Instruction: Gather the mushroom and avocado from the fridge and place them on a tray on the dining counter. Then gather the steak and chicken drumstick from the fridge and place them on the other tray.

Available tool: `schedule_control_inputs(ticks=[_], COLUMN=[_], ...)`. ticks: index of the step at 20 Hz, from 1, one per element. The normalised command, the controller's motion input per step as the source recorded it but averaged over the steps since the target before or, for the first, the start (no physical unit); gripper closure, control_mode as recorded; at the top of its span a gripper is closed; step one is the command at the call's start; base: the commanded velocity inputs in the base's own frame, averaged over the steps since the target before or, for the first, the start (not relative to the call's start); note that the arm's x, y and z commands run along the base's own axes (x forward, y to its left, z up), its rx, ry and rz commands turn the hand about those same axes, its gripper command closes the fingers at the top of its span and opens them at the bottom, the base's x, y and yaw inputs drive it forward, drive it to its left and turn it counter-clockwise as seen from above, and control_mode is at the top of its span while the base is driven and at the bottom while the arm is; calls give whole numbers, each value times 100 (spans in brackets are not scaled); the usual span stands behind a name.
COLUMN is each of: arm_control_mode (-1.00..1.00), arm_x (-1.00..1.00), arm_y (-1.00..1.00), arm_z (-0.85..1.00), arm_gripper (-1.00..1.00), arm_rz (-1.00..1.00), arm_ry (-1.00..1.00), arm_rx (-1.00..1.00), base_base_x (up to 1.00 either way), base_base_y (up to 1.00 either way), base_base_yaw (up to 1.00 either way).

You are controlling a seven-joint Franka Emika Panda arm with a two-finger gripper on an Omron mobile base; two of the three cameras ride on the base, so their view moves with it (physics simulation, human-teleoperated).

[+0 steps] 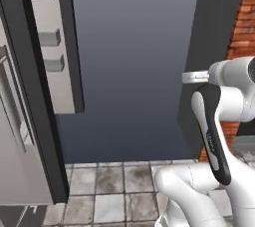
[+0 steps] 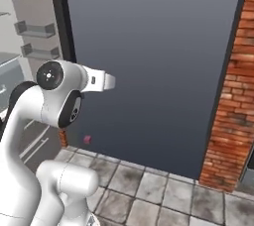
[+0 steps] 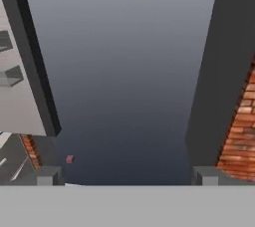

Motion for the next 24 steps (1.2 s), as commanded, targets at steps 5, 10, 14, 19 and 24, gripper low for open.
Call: schedule_control_inputs(ticks=[5,10,14,19,24], arm_control_mode=[100,100,100,100,100], arm_x=[0,0,0,0,0], arm_y=[0,0,0,0,0], arm_z=[0,0,0,0,0], arm_gripper=[-100,-100,-100,-100,-100], arm_rz=[0,0,0,0,0], arm_ry=[0,0,0,0,0], arm_rx=[0,0,0,0,0], base_base_x=[39,39,46,39,26], base_base_y=[-27,-25,-19,-20,-11], base_base_yaw=[42,45,46,45,42])
